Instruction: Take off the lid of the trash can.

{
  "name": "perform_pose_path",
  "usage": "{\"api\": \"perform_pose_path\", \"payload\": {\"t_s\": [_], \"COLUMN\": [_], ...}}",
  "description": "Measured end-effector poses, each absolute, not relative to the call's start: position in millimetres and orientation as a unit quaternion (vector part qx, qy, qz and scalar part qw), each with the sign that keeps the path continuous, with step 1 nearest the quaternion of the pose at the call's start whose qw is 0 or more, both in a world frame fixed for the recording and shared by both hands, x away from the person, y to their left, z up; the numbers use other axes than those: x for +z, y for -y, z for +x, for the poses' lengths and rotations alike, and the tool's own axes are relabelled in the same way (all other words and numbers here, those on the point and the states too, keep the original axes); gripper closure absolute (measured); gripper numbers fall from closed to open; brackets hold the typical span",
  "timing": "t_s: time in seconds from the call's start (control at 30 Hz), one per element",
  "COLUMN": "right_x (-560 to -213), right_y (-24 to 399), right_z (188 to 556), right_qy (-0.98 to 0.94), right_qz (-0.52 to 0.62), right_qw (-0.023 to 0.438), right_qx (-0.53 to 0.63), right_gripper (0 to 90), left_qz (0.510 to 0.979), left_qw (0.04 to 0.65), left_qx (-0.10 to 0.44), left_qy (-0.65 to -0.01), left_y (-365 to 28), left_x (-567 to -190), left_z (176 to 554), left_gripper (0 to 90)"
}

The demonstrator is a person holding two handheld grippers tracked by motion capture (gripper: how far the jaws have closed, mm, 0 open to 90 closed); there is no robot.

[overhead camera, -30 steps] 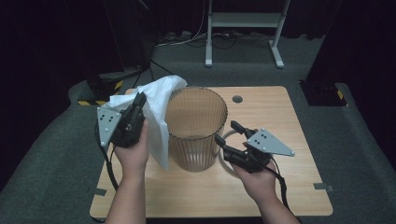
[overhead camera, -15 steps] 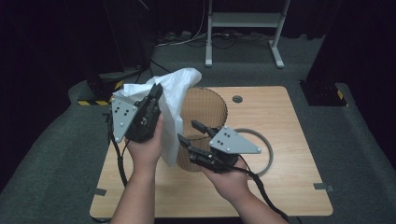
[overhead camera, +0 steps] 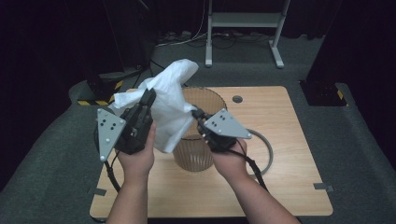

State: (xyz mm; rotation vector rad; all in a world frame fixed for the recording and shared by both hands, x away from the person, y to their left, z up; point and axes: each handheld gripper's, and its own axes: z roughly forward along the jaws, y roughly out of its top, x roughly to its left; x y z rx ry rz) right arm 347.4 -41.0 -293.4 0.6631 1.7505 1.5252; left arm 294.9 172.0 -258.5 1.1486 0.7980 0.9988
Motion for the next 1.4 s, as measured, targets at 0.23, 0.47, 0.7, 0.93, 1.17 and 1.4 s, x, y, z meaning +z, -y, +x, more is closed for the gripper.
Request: {"api": "perform_pose_path", "payload": {"t_s": [0.23, 0.47, 0.7, 0.93, 1.17, 1.4], "right_x": [-285, -277, -277, -282, -292, -295], "right_y": [71, 91, 98, 97, 95, 98], "right_z": [369, 374, 379, 377, 374, 376], "right_qy": [-0.649, -0.623, -0.608, -0.612, -0.620, -0.623], "right_qz": [0.290, 0.301, 0.307, 0.299, 0.289, 0.297], "right_qw": [0.399, 0.429, 0.449, 0.460, 0.463, 0.454], "right_qx": [0.578, 0.580, 0.578, 0.570, 0.564, 0.564], "right_gripper": [89.9, 89.9, 89.8, 89.8, 89.8, 89.8], "left_qz": [0.548, 0.571, 0.563, 0.516, 0.499, 0.525], "left_qw": [0.643, 0.636, 0.635, 0.632, 0.587, 0.538], "left_qx": [0.408, 0.400, 0.410, 0.437, 0.452, 0.466], "left_qy": [-0.345, -0.332, -0.334, -0.380, -0.450, -0.467], "left_y": [-144, -127, -134, -172, -215, -227], "left_x": [-279, -291, -302, -318, -343, -376], "left_z": [305, 303, 293, 289, 311, 325], "left_gripper": [89.1, 86.5, 82.7, 76.2, 60.2, 48.9]}}
